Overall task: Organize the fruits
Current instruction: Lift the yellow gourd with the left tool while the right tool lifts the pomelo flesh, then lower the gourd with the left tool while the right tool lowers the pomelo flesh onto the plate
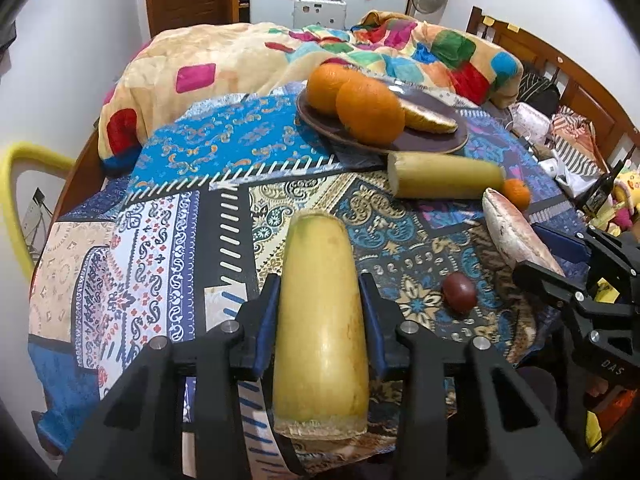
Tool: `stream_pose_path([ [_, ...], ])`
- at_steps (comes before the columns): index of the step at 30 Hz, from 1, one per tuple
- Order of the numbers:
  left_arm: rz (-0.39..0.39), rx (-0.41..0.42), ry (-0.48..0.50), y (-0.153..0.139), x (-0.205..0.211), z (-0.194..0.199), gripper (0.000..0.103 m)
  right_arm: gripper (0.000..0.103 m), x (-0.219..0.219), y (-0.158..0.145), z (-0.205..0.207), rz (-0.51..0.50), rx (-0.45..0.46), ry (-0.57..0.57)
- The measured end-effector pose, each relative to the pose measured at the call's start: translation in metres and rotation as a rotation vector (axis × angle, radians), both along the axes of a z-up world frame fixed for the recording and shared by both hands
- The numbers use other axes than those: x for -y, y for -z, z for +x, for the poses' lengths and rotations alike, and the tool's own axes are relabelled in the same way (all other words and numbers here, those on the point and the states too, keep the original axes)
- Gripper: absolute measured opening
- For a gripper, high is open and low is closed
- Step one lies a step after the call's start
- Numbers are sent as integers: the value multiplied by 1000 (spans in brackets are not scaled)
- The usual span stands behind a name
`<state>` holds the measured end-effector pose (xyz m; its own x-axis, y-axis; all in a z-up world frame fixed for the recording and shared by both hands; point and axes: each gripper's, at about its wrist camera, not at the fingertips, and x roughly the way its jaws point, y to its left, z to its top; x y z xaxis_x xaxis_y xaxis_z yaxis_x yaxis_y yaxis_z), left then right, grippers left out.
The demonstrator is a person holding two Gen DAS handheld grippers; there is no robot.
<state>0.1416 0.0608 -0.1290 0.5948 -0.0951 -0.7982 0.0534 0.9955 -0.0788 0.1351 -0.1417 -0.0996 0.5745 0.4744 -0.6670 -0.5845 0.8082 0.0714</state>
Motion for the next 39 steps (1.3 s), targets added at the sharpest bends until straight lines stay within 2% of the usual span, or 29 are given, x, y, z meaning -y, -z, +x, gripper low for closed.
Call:
stream_pose_path([
  [8, 33, 57, 35, -26, 15, -10, 38, 41, 11, -22, 2, 27, 52, 20],
  [12, 4, 80, 31, -36, 20, -8, 38, 41, 19, -28, 2, 35, 74, 36],
  [17, 10, 121, 49, -49, 35, 0, 38, 41, 29, -35, 7, 42, 91, 59],
  [28, -9, 179, 53, -69, 54, 42, 38, 41, 40, -48, 36, 38, 132, 91],
  [39, 14, 186, 56, -69, 56, 98, 38, 41, 29, -39, 88, 12, 118, 87],
])
